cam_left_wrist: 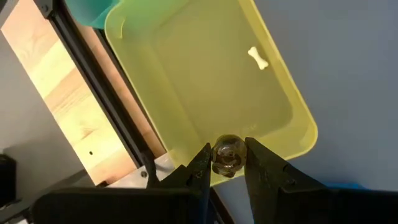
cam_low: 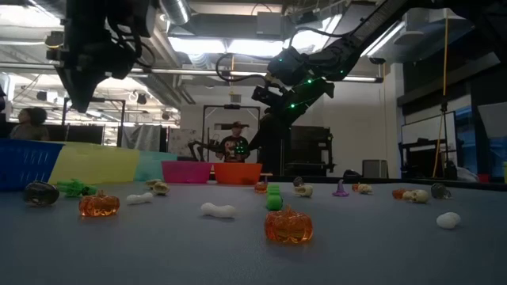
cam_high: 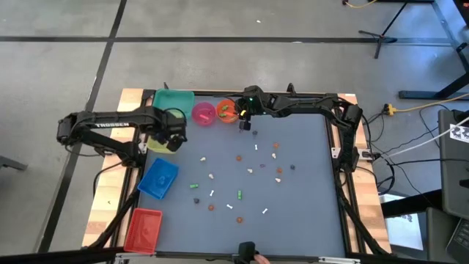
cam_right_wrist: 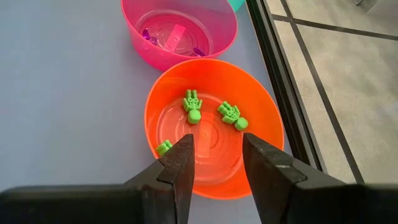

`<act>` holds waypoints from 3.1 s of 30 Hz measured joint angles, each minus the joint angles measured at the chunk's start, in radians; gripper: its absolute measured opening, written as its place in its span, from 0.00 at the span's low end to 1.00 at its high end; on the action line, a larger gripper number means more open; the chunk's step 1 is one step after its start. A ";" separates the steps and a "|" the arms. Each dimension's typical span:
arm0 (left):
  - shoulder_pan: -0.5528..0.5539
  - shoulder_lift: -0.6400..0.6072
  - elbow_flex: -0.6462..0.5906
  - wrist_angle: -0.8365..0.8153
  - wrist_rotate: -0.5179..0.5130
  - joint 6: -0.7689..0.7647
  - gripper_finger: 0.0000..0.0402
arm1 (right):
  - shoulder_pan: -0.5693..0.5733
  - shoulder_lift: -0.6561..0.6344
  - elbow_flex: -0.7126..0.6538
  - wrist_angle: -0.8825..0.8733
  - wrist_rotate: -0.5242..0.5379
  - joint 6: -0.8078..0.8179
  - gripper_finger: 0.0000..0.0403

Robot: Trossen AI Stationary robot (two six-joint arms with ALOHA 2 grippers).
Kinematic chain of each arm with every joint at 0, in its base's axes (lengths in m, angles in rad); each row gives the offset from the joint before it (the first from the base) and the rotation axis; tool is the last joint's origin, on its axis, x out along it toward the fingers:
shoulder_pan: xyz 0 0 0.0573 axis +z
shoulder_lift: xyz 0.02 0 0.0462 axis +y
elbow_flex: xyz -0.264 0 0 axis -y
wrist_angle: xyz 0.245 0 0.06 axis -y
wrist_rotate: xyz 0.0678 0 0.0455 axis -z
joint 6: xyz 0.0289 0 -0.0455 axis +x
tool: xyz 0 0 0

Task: Sort Halloween decoration
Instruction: Put the black skull toy into the green bin, then put the white bone toy into the yellow bin

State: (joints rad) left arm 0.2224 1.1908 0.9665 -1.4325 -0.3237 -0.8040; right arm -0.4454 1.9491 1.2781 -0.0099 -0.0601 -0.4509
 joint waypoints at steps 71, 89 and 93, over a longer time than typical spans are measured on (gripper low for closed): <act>0.263 0.000 0.000 0.820 0.267 0.493 0.38 | 0.001 -0.213 0.000 -0.226 -0.003 0.000 0.34; -0.327 0.009 0.000 0.962 0.278 0.054 0.37 | 0.040 -0.337 0.000 -0.452 -0.038 0.009 0.34; -0.433 0.048 0.000 1.065 0.235 -0.009 0.37 | 0.047 -0.337 0.000 -0.451 -0.037 0.008 0.34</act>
State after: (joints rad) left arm -0.2103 1.2388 0.9665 -0.3677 -0.0887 -0.8127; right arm -0.3982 1.6123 1.2778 -0.4614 -0.0975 -0.4427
